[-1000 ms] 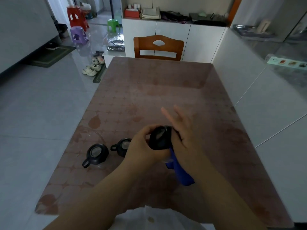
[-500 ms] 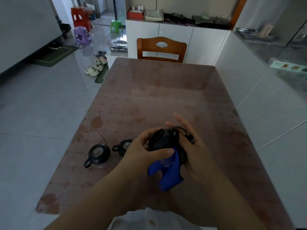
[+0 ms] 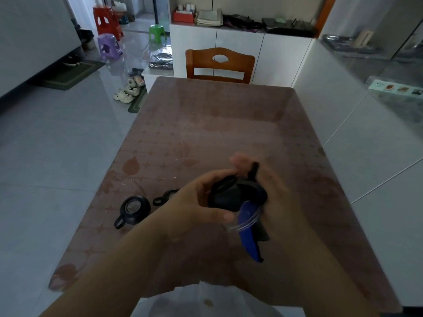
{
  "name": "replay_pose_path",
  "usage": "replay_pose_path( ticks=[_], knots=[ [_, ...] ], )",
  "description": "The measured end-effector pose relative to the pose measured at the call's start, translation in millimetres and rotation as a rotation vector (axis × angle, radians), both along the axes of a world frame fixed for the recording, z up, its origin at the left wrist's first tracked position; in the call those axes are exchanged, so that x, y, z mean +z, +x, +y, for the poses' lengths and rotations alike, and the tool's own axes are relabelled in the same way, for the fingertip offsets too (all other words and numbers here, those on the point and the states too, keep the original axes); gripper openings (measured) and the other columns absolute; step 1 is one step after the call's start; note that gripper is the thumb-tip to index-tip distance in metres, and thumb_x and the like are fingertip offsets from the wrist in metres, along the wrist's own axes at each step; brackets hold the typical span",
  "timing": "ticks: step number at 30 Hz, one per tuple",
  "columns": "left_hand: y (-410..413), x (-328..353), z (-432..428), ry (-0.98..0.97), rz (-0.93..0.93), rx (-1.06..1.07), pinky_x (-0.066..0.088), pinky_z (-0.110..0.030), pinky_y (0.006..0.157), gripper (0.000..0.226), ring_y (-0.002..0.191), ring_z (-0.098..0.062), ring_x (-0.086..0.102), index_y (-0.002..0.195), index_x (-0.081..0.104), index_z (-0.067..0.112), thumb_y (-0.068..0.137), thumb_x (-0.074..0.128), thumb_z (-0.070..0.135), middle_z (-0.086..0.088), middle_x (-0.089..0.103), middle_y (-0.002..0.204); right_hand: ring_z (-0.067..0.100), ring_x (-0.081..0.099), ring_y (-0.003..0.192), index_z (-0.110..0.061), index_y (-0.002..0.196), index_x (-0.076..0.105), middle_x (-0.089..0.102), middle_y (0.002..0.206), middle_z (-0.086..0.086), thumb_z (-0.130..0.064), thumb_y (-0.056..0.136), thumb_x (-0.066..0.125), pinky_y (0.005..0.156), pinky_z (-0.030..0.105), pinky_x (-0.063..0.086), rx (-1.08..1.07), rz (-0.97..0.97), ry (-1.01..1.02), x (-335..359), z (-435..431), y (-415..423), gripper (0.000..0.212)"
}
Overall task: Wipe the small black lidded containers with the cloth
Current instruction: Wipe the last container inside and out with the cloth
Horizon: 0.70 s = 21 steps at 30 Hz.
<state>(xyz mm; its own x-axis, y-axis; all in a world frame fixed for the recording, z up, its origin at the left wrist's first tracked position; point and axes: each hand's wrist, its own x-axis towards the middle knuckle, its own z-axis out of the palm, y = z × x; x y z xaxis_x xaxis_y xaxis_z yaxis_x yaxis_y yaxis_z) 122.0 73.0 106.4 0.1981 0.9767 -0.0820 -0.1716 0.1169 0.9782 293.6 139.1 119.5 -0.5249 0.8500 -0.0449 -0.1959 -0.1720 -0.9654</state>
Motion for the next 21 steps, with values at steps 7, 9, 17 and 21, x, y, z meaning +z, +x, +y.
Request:
replay_pose_path(
  ticks=[7, 9, 17, 21],
  knots=[
    [-11.1, 4.2, -3.2, 0.009, -0.102, -0.025, 0.051, -0.037, 0.094, 0.087, 0.122, -0.028, 0.055, 0.133, 0.045, 0.020, 0.057, 0.087, 0.020, -0.003, 0.059, 0.131, 0.025, 0.050, 0.128, -0.028, 0.129, 0.055, 0.055, 0.137, 0.002, -0.050, 0.080, 0.056, 0.105, 0.047, 0.040, 0.229, 0.065, -0.002, -13.5, -9.7, -2.7, 0.054],
    [-11.0, 3.6, -3.7, -0.001, -0.114, -0.020, 0.051, -0.034, 0.092, 0.089, 0.121, -0.028, 0.056, 0.134, 0.043, 0.020, 0.056, 0.087, 0.023, -0.002, 0.060, 0.130, 0.021, 0.051, 0.127, -0.028, 0.129, 0.056, 0.056, 0.136, -0.002, -0.055, 0.074, 0.061, 0.100, 0.036, 0.046, 0.279, 0.137, -0.051, -11.9, -8.5, -0.2, 0.061],
    [-9.7, 1.7, -7.6, 0.008, -0.078, -0.017, 0.048, -0.042, 0.099, 0.089, 0.126, -0.028, 0.052, 0.138, 0.038, 0.022, 0.061, 0.085, 0.019, -0.001, 0.055, 0.135, 0.012, 0.053, 0.124, -0.043, 0.123, 0.057, 0.053, 0.137, -0.011, -0.085, 0.065, 0.043, 0.103, 0.040, 0.044, 0.217, -0.105, -0.031, 4.5, -11.7, -4.6, 0.074],
    [-5.3, 7.5, -9.5, 0.072, -0.028, -0.068, 0.043, -0.047, 0.104, 0.098, 0.129, -0.030, 0.048, 0.145, 0.025, 0.023, 0.065, 0.078, 0.002, -0.009, 0.046, 0.142, 0.013, 0.067, 0.104, -0.037, 0.127, 0.054, 0.061, 0.127, 0.002, -0.045, 0.086, 0.049, 0.079, 0.025, 0.055, 0.156, -0.114, -0.058, 2.9, -15.7, -7.9, 0.042]
  ],
)
